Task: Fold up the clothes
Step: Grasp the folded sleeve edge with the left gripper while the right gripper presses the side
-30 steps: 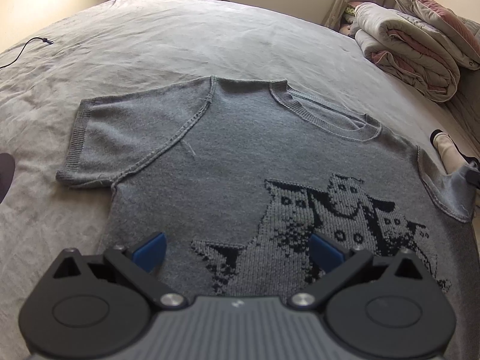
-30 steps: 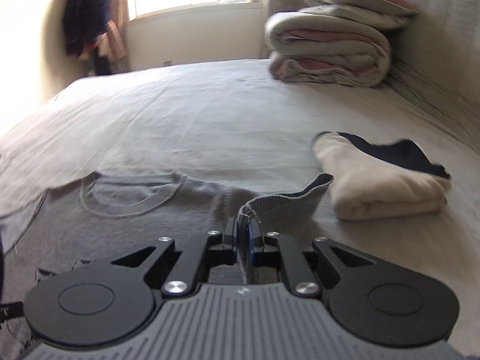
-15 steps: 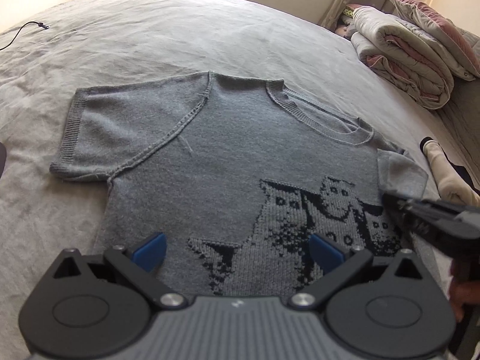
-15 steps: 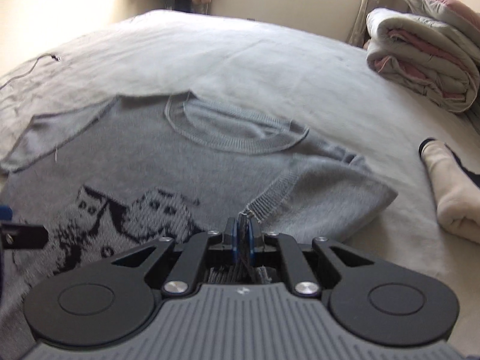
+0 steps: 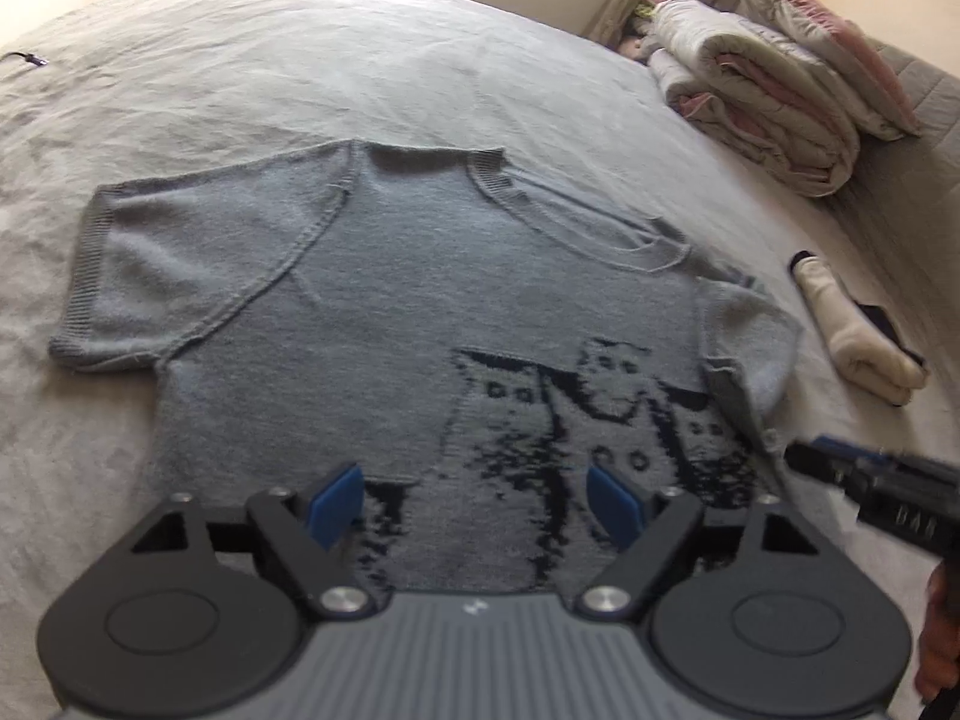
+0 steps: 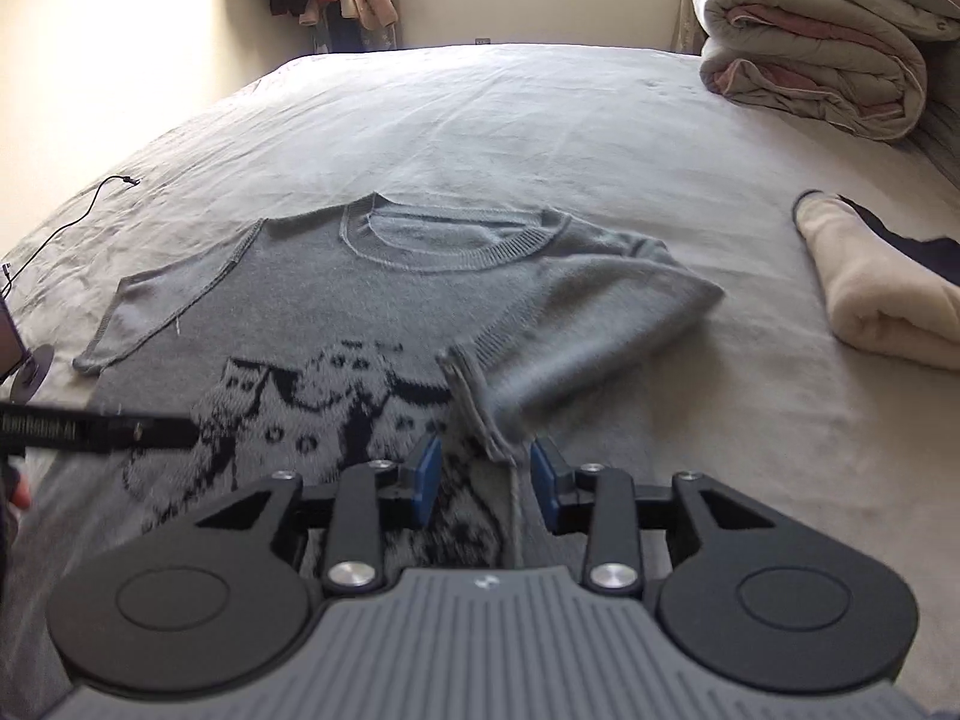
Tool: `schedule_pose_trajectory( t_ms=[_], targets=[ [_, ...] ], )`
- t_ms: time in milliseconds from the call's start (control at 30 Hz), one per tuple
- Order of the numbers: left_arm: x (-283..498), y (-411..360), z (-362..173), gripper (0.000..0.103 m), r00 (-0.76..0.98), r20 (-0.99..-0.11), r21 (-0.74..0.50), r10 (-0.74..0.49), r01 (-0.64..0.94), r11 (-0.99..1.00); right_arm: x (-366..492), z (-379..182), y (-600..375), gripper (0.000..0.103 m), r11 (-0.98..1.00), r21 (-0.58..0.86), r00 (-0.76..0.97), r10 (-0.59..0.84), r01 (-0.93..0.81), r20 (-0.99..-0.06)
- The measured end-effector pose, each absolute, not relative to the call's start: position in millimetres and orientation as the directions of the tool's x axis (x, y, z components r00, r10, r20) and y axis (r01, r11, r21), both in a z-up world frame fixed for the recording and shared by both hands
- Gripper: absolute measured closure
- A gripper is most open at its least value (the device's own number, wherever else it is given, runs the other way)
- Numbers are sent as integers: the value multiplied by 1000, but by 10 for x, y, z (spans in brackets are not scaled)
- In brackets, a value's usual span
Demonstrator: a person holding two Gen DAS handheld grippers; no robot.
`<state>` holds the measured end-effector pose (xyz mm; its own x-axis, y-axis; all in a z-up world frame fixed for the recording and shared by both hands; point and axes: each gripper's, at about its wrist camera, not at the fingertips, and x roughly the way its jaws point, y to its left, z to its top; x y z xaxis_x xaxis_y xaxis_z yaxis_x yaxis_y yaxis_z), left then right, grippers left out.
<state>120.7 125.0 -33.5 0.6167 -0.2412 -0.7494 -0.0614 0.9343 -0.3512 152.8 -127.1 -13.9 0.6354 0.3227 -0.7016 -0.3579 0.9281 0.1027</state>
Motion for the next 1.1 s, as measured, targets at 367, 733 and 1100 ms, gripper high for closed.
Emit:
schedule_pose_trajectory(
  t_ms=[367,733,1100],
  targets=[
    [1728,886,-321,51,574,-685,-514,-448,55,856,1189,-394,-1504,66,906,128,613,371,-402,-698],
    [2482,282,-670,55,575,-621,-566,-533,143,812,1156,-467,-1522,72,880,64,621,382,-471,-684],
    [2663,108,-808,100,600,-591,-648,-540,47,760,1171,-444,-1529,99,887,39,624,353,-459,-697]
  ],
)
